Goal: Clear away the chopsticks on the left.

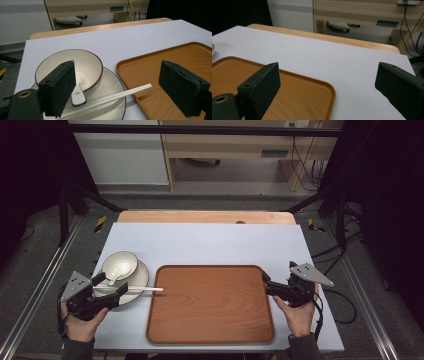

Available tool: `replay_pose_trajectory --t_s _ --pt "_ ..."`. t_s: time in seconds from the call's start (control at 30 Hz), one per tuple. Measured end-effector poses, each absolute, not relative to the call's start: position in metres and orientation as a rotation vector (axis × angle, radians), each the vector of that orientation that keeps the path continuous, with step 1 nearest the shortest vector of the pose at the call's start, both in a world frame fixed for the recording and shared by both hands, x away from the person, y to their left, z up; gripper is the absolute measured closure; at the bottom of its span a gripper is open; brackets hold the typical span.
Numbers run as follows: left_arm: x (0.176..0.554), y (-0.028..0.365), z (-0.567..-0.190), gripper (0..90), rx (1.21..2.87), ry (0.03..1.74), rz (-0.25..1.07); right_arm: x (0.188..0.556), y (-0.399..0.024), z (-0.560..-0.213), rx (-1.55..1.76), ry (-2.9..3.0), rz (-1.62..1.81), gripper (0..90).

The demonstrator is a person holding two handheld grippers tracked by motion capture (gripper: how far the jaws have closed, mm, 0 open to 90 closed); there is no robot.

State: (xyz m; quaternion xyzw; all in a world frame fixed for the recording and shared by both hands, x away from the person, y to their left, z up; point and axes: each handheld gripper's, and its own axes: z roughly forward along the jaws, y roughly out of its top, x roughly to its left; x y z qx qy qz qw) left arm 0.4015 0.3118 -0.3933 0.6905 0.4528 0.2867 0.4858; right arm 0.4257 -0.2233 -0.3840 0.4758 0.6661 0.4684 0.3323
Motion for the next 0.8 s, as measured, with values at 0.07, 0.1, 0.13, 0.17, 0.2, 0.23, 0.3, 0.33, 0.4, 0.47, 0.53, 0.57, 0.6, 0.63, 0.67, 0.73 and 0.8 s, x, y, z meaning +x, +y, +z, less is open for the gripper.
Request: replay_pose_trajectory --t_s 0.07,0.1,0.13,0.17,0.2,0.23,0.3,0.33,0.4,0.47,0.53,0.57,0.6,0.63,0.67,0.73,0.8 --pt "0.401 0.312 -0.393 14.0 1.678 1.101 0.699 0.427 -0.224 -0.386 1.251 1.746 1.221 6.4" --pt "0.401 0.313 -0.393 14.1 1.681 1.1 0.701 0.427 -0.224 -0.386 1.257 1.744 1.227 6.5" --pt "0.401 0.313 -0.393 14.1 1.681 1.1 0.701 0.427 -0.225 -0.386 1.259 1.744 1.229 6.7" --pt "0.401 0.314 -0.393 14.1 1.681 1.097 0.698 0.427 -0.225 -0.386 1.259 1.744 1.229 6.7" --pt "0.4 0.316 -0.393 14.1 1.694 1.085 0.682 0.426 -0.225 -0.386 1.26 1.738 1.237 6.8" --pt "0.4 0.318 -0.393 14.1 1.704 1.08 0.676 0.426 -0.225 -0.386 1.258 1.74 1.235 7.0" --pt "0.399 0.319 -0.393 14.0 1.717 1.075 0.67 0.426 -0.224 -0.386 1.257 1.74 1.234 7.0" --pt "0.397 0.322 -0.393 14.0 1.736 1.062 0.662 0.425 -0.222 -0.386 1.256 1.748 1.227 7.0" --pt "0.396 0.325 -0.393 13.9 1.758 1.049 0.65 0.425 -0.22 -0.386 1.255 1.751 1.225 7.1" --pt "0.394 0.329 -0.394 13.9 1.787 1.038 0.635 0.425 -0.22 -0.386 1.249 1.756 1.224 7.1" --pt "0.394 0.33 -0.395 13.8 1.807 1.029 0.621 0.426 -0.22 -0.388 1.254 1.76 1.225 7.1" --pt "0.393 0.333 -0.397 13.7 1.846 1.015 0.606 0.426 -0.22 -0.388 1.26 1.763 1.23 7.1" --pt "0.393 0.333 -0.397 13.7 1.846 1.015 0.606 0.426 -0.22 -0.388 1.26 1.763 1.23 7.1" --pt "0.393 0.336 -0.399 13.7 1.877 1.004 0.579 0.425 -0.22 -0.389 1.259 1.76 1.227 7.4" --pt "0.392 0.338 -0.399 13.6 1.892 1.0 0.578 0.425 -0.22 -0.388 1.259 1.76 1.229 7.3" --pt "0.392 0.339 -0.401 13.3 1.921 0.996 0.567 0.425 -0.22 -0.387 1.254 1.763 1.232 7.4" --pt "0.393 0.341 -0.404 12.9 1.951 1.0 0.57 0.425 -0.219 -0.387 1.251 1.765 1.233 7.4"
